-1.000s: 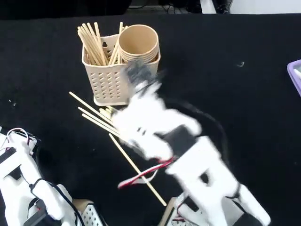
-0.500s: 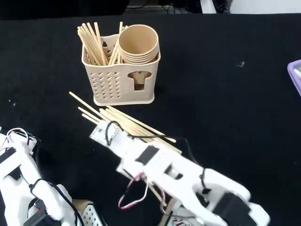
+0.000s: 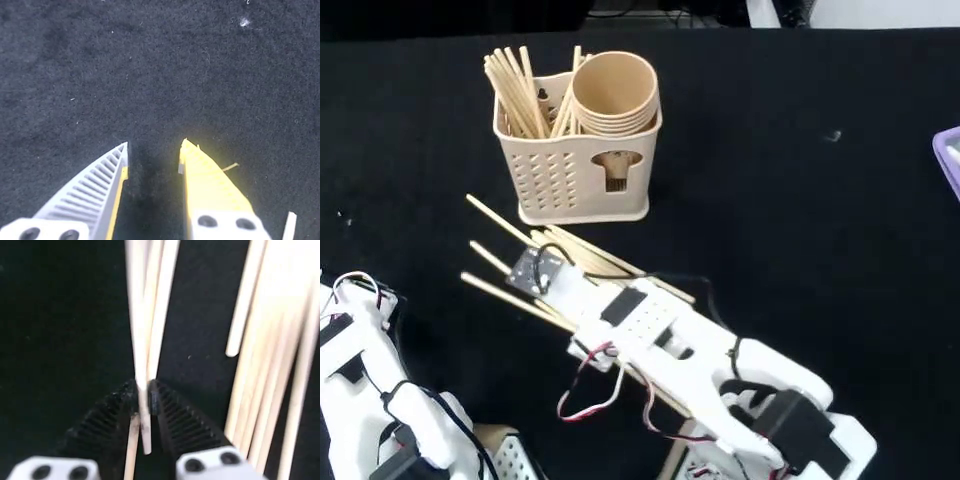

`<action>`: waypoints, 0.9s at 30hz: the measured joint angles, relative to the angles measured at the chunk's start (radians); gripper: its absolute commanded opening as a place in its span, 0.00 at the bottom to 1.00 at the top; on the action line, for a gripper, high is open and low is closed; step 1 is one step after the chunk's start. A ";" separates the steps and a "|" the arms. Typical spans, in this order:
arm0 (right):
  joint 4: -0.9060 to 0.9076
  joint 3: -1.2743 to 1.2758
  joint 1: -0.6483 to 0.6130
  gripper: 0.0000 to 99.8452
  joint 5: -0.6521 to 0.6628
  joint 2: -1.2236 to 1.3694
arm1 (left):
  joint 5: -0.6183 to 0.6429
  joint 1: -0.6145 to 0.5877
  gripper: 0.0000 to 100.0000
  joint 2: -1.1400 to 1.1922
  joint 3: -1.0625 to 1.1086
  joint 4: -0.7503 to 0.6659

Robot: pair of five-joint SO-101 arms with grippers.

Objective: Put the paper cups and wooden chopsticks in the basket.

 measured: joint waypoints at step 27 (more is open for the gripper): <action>0.201 0.101 -0.002 0.25 0.084 -0.236 | 0.000 0.000 0.17 0.000 0.000 0.000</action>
